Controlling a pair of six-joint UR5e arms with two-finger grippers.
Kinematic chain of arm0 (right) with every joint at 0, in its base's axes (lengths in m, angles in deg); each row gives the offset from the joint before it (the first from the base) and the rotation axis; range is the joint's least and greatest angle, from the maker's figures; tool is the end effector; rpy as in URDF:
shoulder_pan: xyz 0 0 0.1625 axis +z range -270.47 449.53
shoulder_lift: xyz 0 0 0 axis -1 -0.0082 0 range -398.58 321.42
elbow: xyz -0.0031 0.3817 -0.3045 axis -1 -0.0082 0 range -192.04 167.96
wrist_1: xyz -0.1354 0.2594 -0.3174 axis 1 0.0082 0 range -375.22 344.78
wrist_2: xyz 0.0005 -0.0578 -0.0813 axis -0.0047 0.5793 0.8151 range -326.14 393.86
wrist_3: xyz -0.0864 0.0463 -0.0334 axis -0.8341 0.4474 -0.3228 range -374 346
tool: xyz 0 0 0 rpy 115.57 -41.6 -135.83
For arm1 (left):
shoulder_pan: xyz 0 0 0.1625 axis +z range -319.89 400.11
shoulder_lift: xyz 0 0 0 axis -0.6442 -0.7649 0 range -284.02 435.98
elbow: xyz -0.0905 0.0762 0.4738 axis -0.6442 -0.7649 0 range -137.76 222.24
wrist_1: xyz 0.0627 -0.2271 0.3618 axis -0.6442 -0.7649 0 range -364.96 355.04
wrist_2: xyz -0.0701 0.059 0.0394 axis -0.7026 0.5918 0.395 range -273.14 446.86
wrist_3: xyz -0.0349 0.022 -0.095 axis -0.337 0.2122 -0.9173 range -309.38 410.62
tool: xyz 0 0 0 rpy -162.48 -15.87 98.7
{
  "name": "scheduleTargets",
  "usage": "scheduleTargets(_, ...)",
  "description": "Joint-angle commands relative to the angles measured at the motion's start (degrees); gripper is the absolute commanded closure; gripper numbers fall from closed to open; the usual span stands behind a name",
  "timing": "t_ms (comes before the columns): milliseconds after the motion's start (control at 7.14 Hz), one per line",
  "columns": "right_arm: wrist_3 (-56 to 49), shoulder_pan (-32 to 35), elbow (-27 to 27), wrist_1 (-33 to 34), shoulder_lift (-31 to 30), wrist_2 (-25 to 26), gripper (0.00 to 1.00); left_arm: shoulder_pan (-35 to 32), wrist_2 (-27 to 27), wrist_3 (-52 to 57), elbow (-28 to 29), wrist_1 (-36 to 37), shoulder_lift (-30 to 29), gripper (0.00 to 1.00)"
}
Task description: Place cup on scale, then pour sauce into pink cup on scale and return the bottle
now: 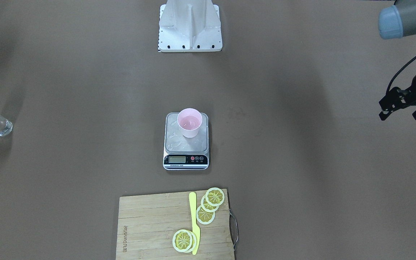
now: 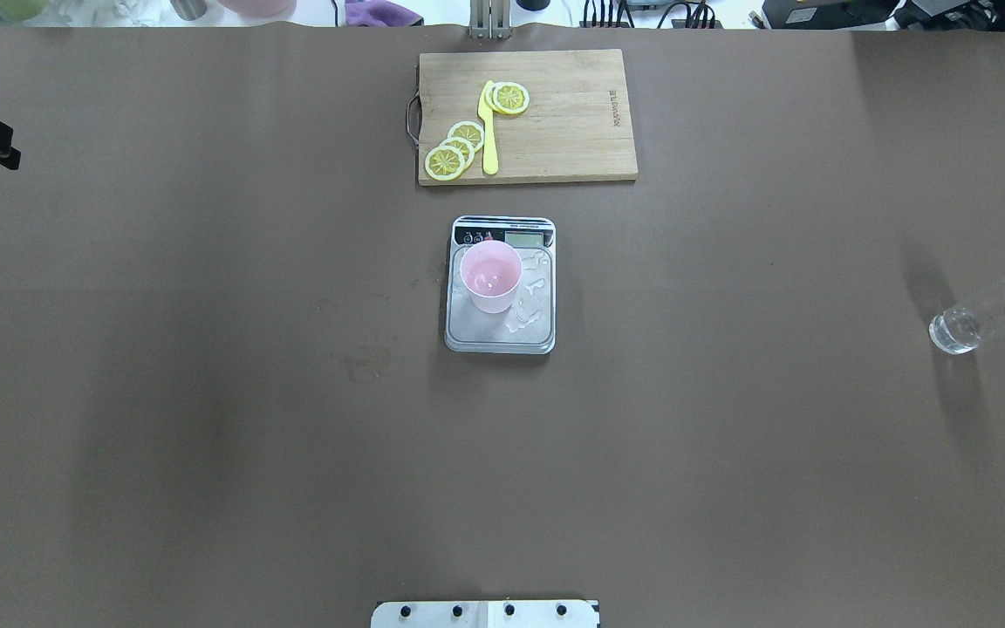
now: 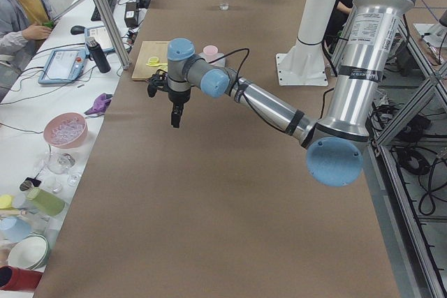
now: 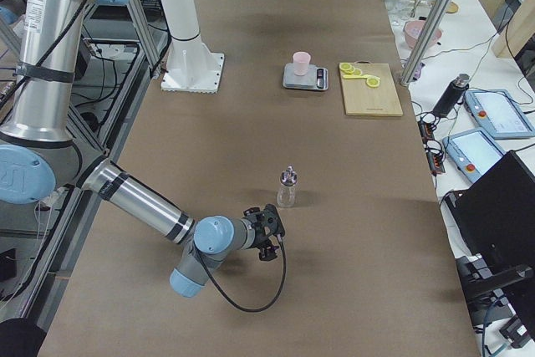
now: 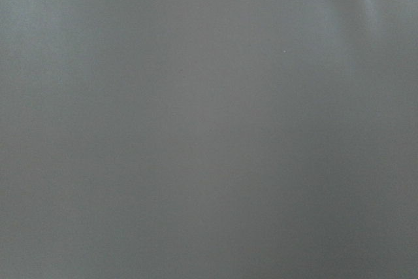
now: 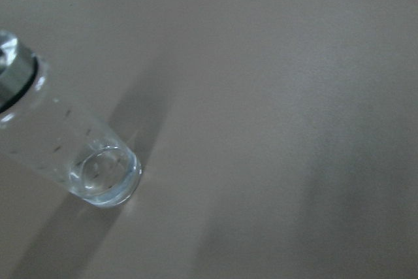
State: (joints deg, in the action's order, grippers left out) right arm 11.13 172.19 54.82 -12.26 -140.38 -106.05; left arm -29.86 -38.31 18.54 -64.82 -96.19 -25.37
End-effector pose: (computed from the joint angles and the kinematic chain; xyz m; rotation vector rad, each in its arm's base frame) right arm 0.0088 -0.3547 0.8379 0.5856 -1.0071 -0.1211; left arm 0.1315 -0.5756 0.4701 0.1863 0.7582 -0.0406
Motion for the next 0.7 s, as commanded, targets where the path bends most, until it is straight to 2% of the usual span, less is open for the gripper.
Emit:
scheduleTargets(0,-5.82,1.19,0.38,15.35,3.26,1.38,0.0,0.0,0.1,0.09,0.1,0.0,0.36,0.02)
scheduleTargets(140,-13.45,1.45,1.68,25.16,5.19,2.61,0.0,0.0,0.19,0.26,0.53,0.0,0.45,0.02)
scheduleTargets(280,-19.79,1.62,6.57,37.0,5.99,5.32,0.0,-0.09,0.19,0.87,1.15,0.0,0.37,0.02)
scheduleTargets(420,-26.38,2.24,13.06,51.82,7.05,8.22,0.0,-0.17,0.19,0.97,2.2,0.09,0.28,0.02)
scheduleTargets(560,-35.75,5.2,17.21,66.76,9.58,8.51,0.0,-0.87,0.19,2.79,3.69,0.09,0.02,0.02)
